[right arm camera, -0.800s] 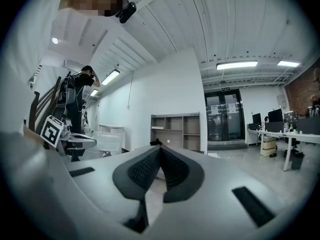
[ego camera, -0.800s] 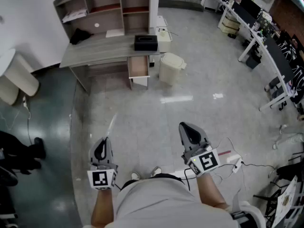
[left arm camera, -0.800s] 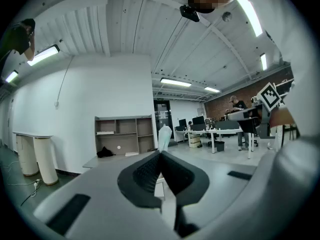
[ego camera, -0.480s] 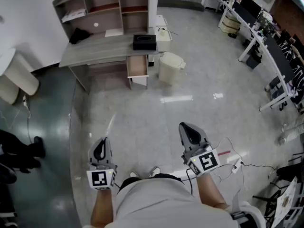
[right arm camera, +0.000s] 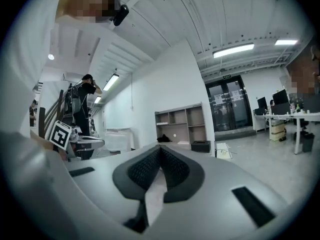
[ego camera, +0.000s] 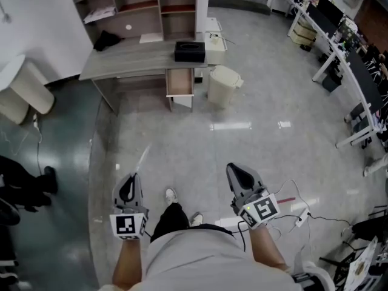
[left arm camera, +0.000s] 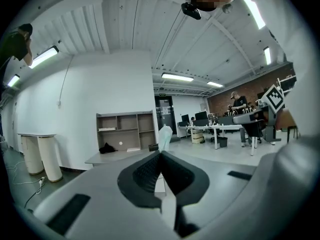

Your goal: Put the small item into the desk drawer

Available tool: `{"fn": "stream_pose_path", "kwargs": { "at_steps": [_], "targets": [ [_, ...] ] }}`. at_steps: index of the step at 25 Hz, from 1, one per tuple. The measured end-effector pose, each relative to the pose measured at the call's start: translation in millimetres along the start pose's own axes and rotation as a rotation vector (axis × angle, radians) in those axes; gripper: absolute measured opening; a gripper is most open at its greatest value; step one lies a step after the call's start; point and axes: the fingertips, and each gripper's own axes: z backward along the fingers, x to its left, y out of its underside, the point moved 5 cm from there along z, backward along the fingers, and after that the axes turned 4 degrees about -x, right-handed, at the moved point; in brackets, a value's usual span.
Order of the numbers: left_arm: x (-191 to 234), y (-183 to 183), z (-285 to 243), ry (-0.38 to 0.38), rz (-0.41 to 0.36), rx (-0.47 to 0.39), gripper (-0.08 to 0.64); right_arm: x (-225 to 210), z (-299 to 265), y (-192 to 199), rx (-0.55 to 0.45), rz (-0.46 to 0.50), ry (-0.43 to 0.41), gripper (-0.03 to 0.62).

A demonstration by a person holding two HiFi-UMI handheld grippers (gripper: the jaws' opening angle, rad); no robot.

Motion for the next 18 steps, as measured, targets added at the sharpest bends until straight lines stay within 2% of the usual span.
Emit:
{"fn": "stream_pose_path", "kwargs": {
  "at_steps": [5,7,9,12,18],
  "targets": [
    [15.2,24.1,-50.2,0.018,0.012,0.023,0.017,-25.8,-36.8,6.0,0.018,0.018,0.013,0.023],
    [24.6,36.9,-80.1,0.039,0.033,0.048,0.017,-39.2,-55.6,11.6,0.039,0.013,0.041,0.023],
    [36.9,35.6,-118.6,0.064,0.047,0.029,0.017,-54.8,-80.9,11.5,0.056,0.010,0.072,0.023],
    [66.7,25.2,-182.7,0.084,0.063,-0.014,0.017,-77.3,-135.9,-1.0,0.070,0.032,0.095,0.023],
    [145.2,27.9,-293.7,0.116,0.099,-0.016,0.017,-105.8,-254.6,-34.2,0.088,0.073,0.129,0.023]
  ]
}}
